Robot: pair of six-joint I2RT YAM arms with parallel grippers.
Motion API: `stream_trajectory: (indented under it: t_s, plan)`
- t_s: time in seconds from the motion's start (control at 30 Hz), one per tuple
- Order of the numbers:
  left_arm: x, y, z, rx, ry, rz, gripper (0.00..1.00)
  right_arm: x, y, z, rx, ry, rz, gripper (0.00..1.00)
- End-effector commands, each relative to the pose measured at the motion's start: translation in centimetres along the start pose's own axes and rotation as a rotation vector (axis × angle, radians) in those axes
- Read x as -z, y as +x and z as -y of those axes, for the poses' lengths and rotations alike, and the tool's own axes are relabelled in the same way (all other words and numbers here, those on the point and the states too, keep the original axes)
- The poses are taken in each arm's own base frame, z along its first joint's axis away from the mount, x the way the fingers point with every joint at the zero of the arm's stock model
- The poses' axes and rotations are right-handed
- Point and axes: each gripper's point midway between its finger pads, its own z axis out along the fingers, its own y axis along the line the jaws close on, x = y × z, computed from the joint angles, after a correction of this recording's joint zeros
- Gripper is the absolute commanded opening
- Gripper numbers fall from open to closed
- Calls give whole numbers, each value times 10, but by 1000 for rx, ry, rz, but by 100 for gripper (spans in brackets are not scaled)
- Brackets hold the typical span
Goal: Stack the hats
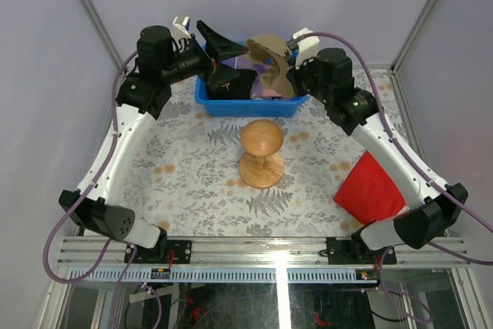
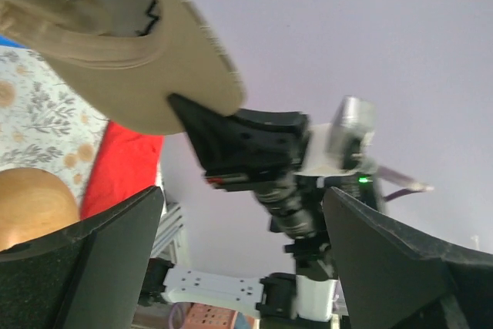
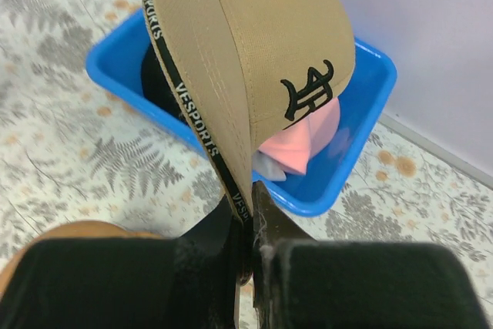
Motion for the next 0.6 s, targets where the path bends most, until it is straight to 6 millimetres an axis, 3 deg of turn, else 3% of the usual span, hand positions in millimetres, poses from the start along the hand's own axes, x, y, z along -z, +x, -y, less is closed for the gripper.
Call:
stream_trajectory:
  t_s: [0.0, 0.33, 0.57]
  plan:
    - [22, 9, 45, 23, 113, -21, 85, 19, -9, 7, 165, 109, 9, 0]
    - [9, 24, 24, 49, 73, -64, 86, 38, -15, -46, 284, 88, 26, 0]
    - [13, 33, 14, 59, 44, -77, 86, 49, -25, -48, 330, 157, 55, 0]
